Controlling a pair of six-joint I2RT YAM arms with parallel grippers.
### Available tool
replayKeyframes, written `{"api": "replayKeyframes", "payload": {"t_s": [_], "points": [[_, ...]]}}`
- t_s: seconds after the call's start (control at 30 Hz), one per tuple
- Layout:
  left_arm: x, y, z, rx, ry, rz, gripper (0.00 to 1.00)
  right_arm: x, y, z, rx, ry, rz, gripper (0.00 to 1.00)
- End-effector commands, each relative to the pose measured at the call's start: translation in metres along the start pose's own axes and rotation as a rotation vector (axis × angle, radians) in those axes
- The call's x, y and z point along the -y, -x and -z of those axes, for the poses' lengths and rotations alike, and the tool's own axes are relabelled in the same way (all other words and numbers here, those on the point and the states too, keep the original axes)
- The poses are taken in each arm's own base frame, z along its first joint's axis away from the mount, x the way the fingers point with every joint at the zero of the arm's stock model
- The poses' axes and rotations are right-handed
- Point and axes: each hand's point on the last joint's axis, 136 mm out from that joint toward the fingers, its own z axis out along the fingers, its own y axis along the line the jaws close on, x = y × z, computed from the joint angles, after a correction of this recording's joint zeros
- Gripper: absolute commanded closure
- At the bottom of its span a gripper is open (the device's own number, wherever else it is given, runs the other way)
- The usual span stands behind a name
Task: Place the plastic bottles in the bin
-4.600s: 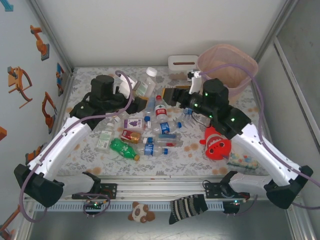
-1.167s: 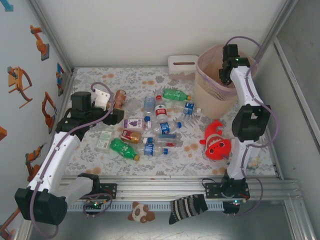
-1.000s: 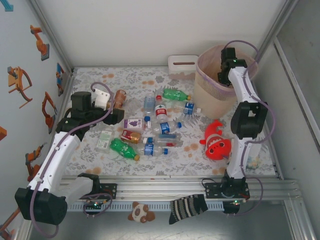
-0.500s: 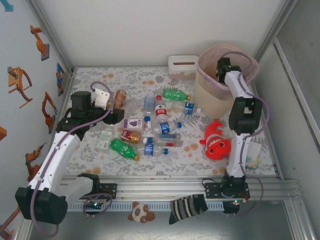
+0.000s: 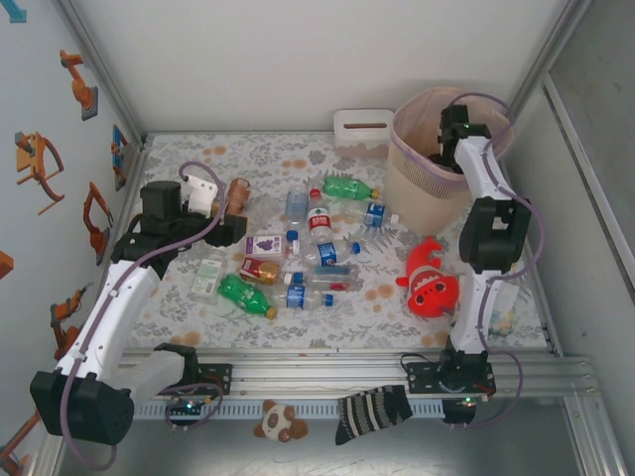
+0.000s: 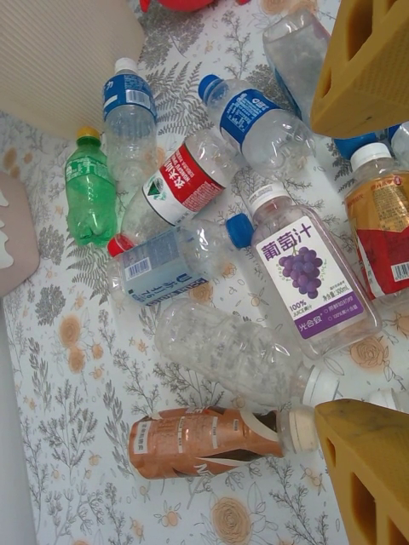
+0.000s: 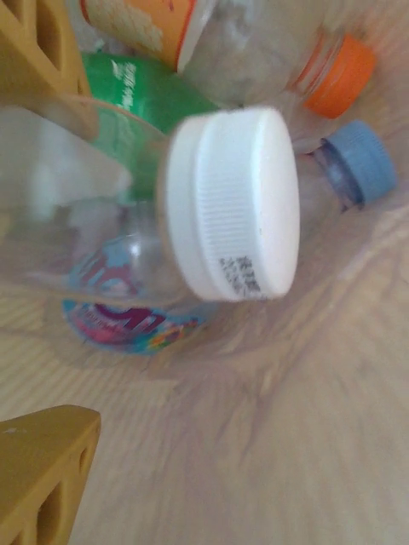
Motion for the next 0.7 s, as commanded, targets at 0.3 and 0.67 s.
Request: {"api": "replayKeyframes", "payload": {"t_s": [0.3,0.67], "points": [[0.001,0.001,0.0,0.01,-0.009,0.026,0.2,0.014,0.025,0.14,0.283,0.1,-0.139,0.2],[-0.007,-0.01,-0.002,-0.067,0.059,0.199,0.22,0.003,0.015,0.21,0.421,0.256,-0.196,0.27]]}}
